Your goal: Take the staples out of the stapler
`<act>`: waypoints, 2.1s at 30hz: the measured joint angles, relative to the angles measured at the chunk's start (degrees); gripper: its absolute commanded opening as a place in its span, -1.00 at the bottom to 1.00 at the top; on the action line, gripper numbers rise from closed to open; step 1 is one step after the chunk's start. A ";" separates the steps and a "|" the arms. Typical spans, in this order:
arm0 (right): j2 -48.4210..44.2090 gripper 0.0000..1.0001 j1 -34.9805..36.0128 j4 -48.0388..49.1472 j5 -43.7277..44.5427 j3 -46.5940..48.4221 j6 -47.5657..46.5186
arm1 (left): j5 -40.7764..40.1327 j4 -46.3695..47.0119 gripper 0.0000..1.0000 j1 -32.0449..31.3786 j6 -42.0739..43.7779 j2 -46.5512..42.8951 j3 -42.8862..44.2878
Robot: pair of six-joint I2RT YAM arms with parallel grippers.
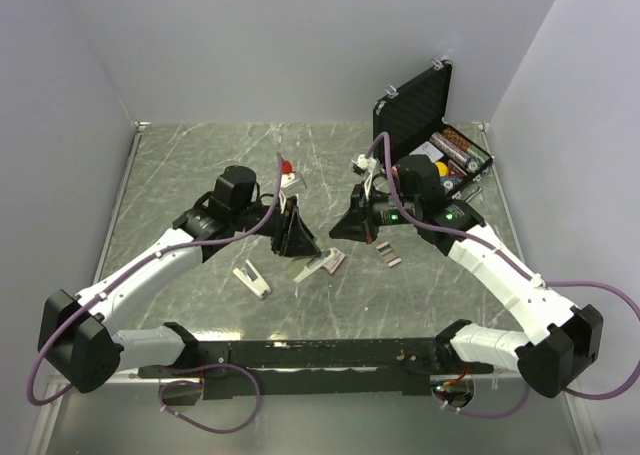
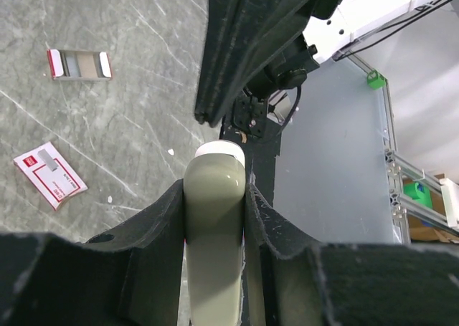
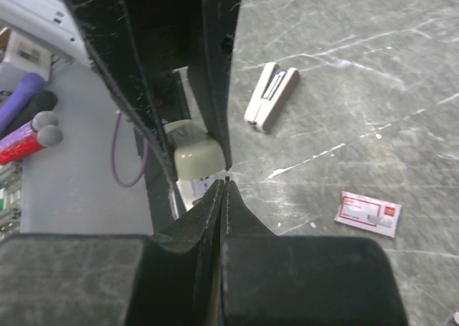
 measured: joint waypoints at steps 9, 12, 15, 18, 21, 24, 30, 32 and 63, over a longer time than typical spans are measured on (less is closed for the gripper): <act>-0.70 -1.00 0.33 0.11 -3.19 -0.39 0.02 | 0.09 2.47 -0.99 1.03 -1.38 -1.16 -0.35; -0.70 -1.00 0.81 0.11 -3.85 -0.44 0.02 | 0.63 3.17 -0.99 1.05 -1.73 -1.22 -0.35; -0.55 -1.00 1.20 0.35 -4.31 -0.44 0.04 | 0.98 4.13 -0.99 1.05 -1.99 -1.27 -0.57; 0.00 -1.00 1.66 0.63 -4.76 -0.44 0.04 | 1.07 4.66 -0.98 1.05 -2.16 -1.38 -0.98; 0.48 -1.00 2.10 1.05 -4.87 -0.76 0.04 | 1.11 4.79 -0.99 1.05 -2.29 -1.75 -1.33; 0.46 -1.00 2.16 1.68 -5.20 -1.57 0.26 | 1.03 4.79 -0.99 1.11 -2.62 -2.47 -1.99; -0.22 -1.00 2.73 3.82 -5.53 -3.76 1.11 | 1.11 4.22 -0.99 1.27 -3.17 -3.21 -2.67; -0.26 -1.00 2.86 4.22 -5.57 -4.07 1.40 | 1.01 4.33 -0.99 1.27 -3.48 -3.54 -3.02; -1.44 -1.00 5.62 18.21 -4.50 -11.56 7.30 | -10.40 18.40 -0.99 1.38 -17.14 -12.59 -12.55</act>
